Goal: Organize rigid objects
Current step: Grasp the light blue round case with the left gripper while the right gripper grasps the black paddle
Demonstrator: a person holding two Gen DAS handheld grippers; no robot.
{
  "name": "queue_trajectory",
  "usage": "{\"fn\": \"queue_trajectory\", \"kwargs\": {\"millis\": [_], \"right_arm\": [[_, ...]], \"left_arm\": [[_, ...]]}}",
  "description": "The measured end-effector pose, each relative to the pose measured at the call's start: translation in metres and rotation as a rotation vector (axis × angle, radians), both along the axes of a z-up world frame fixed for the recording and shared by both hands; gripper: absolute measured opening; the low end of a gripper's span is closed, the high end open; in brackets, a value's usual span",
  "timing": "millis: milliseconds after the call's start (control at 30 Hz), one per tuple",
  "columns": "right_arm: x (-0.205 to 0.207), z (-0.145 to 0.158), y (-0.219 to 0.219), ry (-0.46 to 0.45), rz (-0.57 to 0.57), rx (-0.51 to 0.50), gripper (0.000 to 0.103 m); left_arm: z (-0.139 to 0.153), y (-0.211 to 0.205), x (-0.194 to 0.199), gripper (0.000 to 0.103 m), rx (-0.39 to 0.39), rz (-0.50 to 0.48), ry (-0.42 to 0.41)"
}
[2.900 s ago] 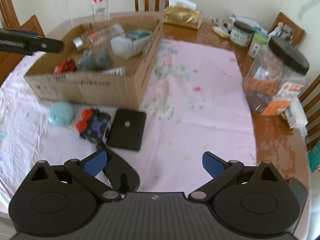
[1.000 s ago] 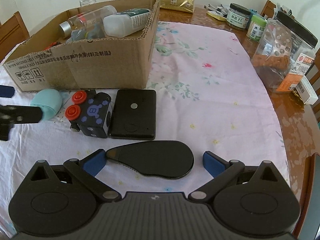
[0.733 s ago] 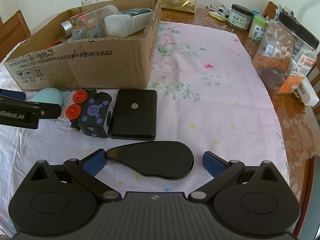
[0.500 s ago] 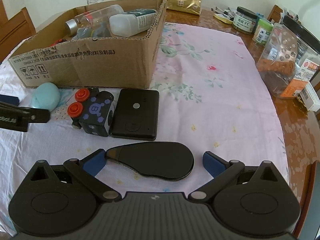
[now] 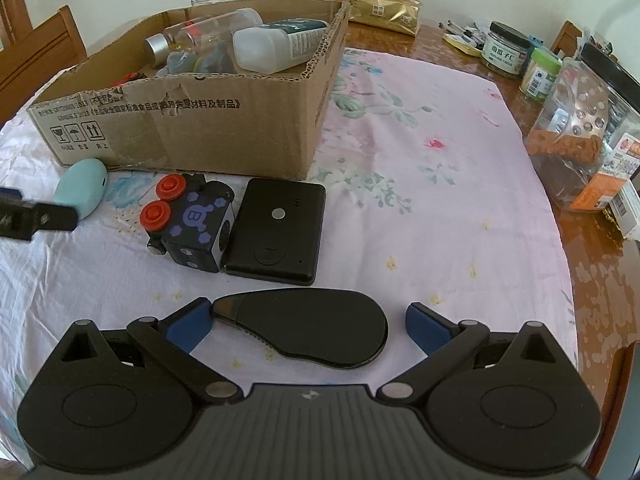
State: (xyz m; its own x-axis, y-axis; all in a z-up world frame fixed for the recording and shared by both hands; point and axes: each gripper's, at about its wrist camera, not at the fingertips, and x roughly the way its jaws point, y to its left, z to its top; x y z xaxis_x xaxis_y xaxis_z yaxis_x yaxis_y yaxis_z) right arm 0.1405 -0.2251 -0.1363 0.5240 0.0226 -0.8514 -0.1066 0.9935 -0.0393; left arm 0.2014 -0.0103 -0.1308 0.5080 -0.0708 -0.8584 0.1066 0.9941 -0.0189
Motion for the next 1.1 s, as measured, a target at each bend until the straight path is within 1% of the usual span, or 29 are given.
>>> {"fn": "queue_trajectory", "kwargs": {"millis": [67,133,200,333,400,467,533,600,667,733,867,1100], "right_arm": [[0.0,0.0,0.0,-0.002,0.007,0.0,0.103],[0.0,0.0,0.0,-0.001,0.013,0.0,0.103],[0.001,0.0,-0.001,0.0,0.021,0.0,0.103],[0.0,0.0,-0.001,-0.004,0.033,0.001,0.103],[0.0,0.0,-0.001,-0.008,0.036,0.001,0.103],[-0.002,0.001,-0.001,-0.012,0.036,0.002,0.103],[-0.002,0.001,-0.001,-0.014,0.036,0.002,0.103],[-0.002,0.001,-0.001,-0.011,0.036,0.002,0.103],[-0.001,0.002,-0.001,-0.001,0.033,0.0,0.103],[-0.001,0.002,0.0,0.014,0.023,-0.001,0.103],[-0.004,0.003,0.006,0.032,0.002,-0.003,0.103],[-0.001,0.002,0.019,0.022,0.002,-0.002,0.103]], "left_arm": [[-0.002,-0.005,0.006,0.102,-0.007,0.009,-0.01],[-0.006,-0.007,0.01,0.1,0.011,0.025,0.0],[-0.009,-0.004,0.009,0.1,0.028,0.034,0.004],[-0.01,0.003,0.0,0.1,0.05,0.036,-0.013],[-0.008,0.004,-0.003,0.095,0.043,0.032,-0.02],[-0.007,0.001,-0.003,0.086,0.028,0.029,-0.031],[-0.006,-0.005,-0.002,0.081,0.026,0.02,-0.039],[-0.005,-0.01,0.0,0.072,0.023,0.009,-0.046],[-0.004,-0.016,0.002,0.061,0.019,-0.004,-0.049],[-0.003,-0.02,0.003,0.058,0.016,-0.015,-0.052],[-0.004,-0.023,0.004,0.056,0.016,-0.043,-0.065],[-0.003,-0.022,0.006,0.056,0.012,-0.057,-0.067]]}}
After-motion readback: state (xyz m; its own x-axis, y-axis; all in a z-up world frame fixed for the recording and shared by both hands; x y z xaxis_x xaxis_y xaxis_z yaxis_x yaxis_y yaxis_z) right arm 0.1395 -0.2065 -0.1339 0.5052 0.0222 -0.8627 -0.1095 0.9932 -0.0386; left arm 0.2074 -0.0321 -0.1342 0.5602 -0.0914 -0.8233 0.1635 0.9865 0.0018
